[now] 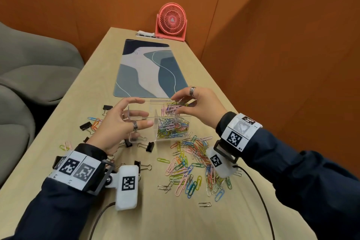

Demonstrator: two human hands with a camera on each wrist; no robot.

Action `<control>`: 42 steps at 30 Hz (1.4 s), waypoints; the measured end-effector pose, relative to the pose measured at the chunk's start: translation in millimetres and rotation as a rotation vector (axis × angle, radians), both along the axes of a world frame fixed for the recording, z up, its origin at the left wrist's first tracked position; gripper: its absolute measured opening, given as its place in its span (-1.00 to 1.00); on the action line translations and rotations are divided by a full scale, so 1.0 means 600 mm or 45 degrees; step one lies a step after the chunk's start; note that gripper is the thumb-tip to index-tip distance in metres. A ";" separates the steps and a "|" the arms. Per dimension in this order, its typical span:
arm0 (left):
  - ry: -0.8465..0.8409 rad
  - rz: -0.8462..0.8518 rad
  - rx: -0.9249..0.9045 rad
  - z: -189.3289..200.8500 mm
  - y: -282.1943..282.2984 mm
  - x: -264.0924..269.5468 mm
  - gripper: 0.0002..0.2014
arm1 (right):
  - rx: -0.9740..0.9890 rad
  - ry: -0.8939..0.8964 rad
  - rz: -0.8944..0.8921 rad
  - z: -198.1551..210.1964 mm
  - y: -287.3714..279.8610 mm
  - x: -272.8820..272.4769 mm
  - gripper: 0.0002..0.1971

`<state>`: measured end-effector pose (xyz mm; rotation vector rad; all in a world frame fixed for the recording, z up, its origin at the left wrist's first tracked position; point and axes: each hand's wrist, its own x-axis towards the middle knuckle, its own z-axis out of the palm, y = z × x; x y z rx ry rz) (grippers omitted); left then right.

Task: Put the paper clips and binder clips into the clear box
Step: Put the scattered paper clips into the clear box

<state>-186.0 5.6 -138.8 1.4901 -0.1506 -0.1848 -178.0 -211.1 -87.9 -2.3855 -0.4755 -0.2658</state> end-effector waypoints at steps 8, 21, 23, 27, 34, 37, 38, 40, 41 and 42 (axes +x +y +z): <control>-0.015 0.002 0.040 0.000 -0.003 0.000 -0.47 | -0.259 -0.049 0.055 0.022 0.008 -0.006 -0.87; -0.021 0.020 0.046 0.009 -0.004 -0.008 -0.40 | -0.610 0.236 0.062 0.026 0.009 -0.009 -0.56; -0.018 0.027 0.054 0.009 -0.004 -0.008 -0.40 | -0.608 0.318 0.100 0.026 0.013 -0.010 -0.53; -0.019 0.023 0.054 0.009 -0.005 -0.009 -0.41 | -0.551 0.404 0.116 0.024 0.014 -0.008 -0.57; -0.029 0.040 0.036 0.011 -0.006 -0.009 -0.42 | -0.476 0.336 0.131 0.033 0.012 -0.013 -0.72; -0.043 0.044 0.052 0.011 -0.005 -0.009 -0.44 | -0.681 0.292 0.184 0.026 0.019 -0.016 -0.67; -0.052 0.046 0.061 0.010 -0.004 -0.008 -0.45 | -0.719 0.270 0.191 0.024 0.021 -0.016 -0.65; -0.067 0.049 0.072 0.008 -0.002 -0.006 -0.48 | -0.734 0.252 0.199 0.024 0.024 -0.018 -0.62; -0.073 0.045 0.077 0.008 -0.001 -0.005 -0.49 | -0.735 0.253 0.200 0.024 0.024 -0.018 -0.62; -0.080 0.038 0.082 0.007 -0.001 -0.005 -0.49 | -0.745 0.250 0.198 0.024 0.024 -0.018 -0.61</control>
